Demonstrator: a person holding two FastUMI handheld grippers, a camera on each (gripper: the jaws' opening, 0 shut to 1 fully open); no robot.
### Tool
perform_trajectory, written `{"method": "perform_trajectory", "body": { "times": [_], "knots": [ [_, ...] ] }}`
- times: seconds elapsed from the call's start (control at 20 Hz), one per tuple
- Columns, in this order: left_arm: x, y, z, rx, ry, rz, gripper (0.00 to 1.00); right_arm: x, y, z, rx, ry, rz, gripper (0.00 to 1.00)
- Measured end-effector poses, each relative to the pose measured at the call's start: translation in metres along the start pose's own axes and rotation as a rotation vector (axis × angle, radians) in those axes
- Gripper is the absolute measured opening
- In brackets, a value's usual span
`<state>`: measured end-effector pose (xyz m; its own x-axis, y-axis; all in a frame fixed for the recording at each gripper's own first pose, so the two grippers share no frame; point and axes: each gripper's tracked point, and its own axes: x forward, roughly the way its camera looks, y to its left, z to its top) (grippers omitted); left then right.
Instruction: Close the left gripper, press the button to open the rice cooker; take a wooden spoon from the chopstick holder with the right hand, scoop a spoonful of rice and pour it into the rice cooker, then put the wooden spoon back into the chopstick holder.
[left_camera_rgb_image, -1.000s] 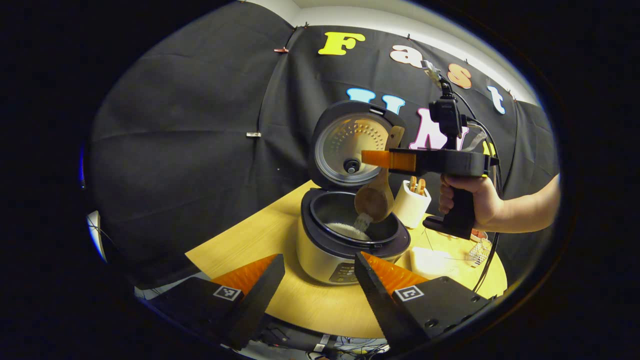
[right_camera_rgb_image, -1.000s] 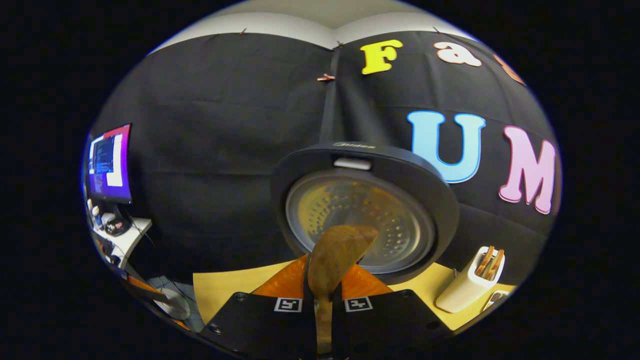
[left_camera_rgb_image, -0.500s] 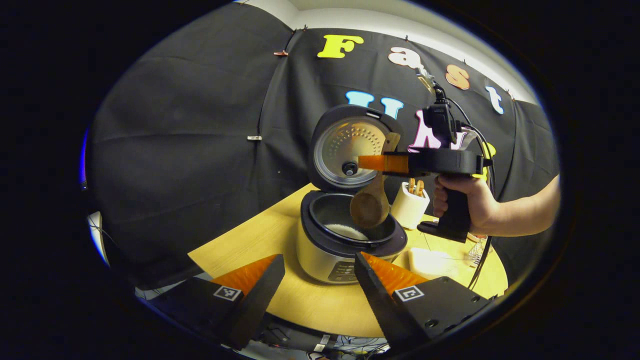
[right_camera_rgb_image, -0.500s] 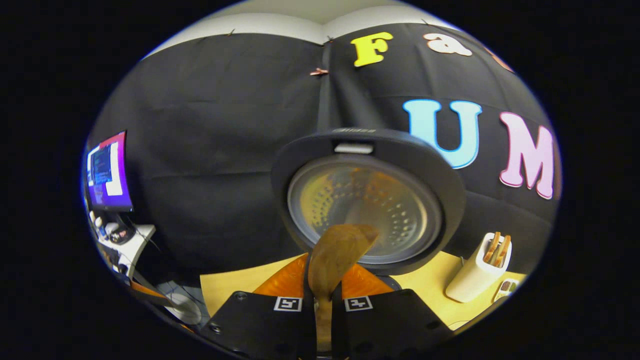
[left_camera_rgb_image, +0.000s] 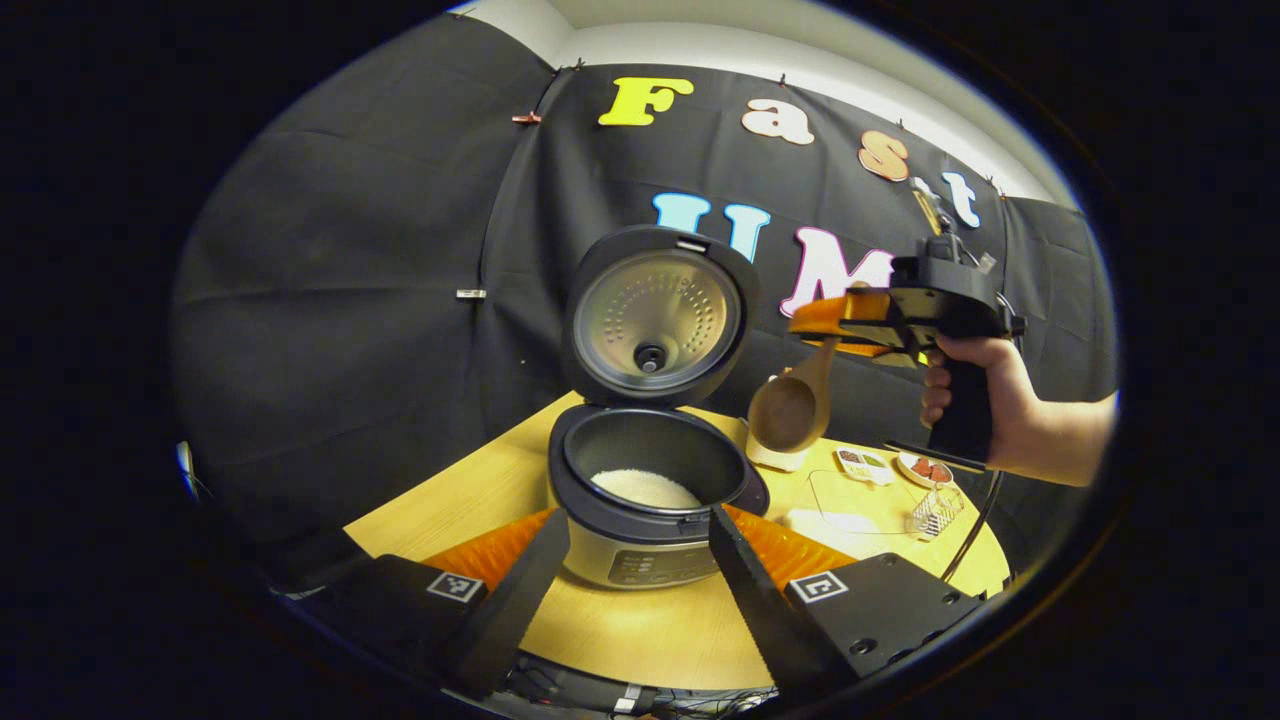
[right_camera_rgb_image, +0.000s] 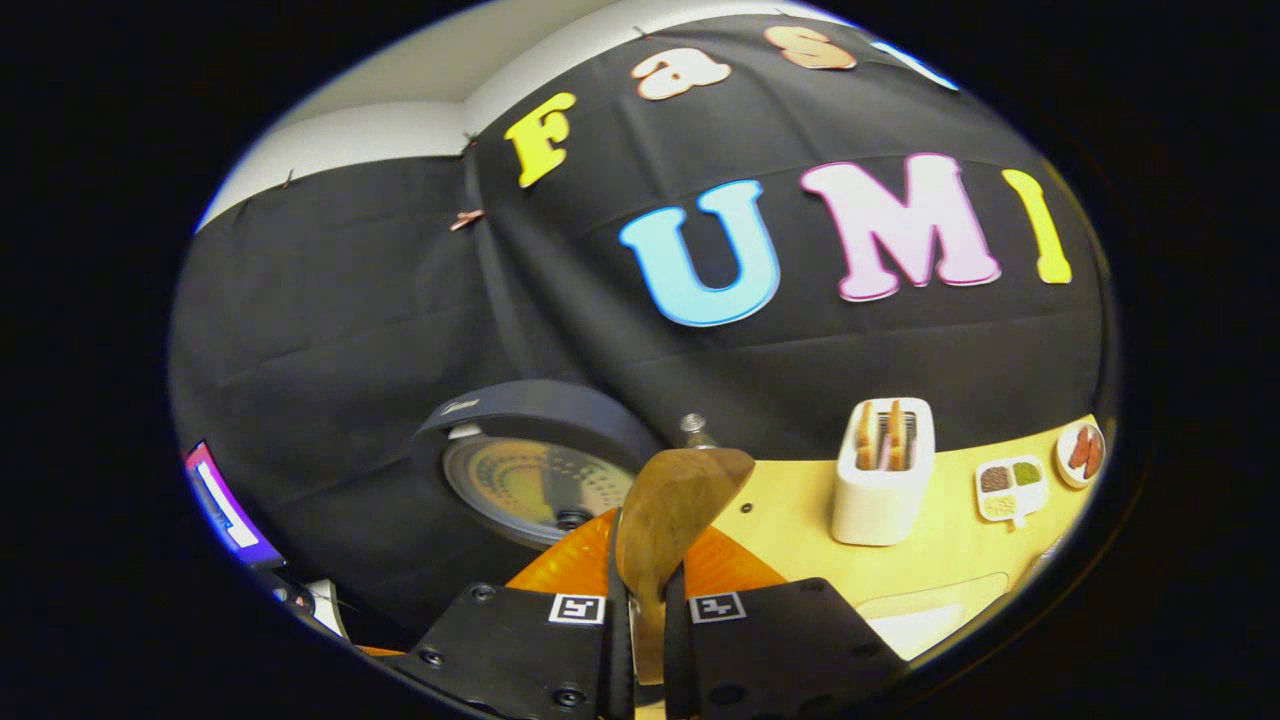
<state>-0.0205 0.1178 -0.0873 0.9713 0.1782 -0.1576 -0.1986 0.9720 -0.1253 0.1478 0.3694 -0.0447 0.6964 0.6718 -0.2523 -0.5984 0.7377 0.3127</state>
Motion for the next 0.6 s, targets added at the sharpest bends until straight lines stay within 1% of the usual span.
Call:
{"method": "perform_trajectory", "body": {
  "times": [0.15, 0.3, 0.6],
  "knots": [
    [0.009, -0.019, 0.005, -0.004, -0.003, -0.034, 0.95, -0.037, -0.061, 0.027, 0.048, -0.061, -0.112, 0.16],
    [0.018, -0.039, 0.010, 0.006, -0.001, -0.063, 0.95, -0.070, -0.133, 0.043, 0.126, -0.104, -0.247, 0.16],
    [0.026, -0.077, 0.022, 0.009, 0.008, -0.072, 0.95, -0.138, -0.261, 0.060, 0.260, -0.186, -0.474, 0.16]
  ]
}}
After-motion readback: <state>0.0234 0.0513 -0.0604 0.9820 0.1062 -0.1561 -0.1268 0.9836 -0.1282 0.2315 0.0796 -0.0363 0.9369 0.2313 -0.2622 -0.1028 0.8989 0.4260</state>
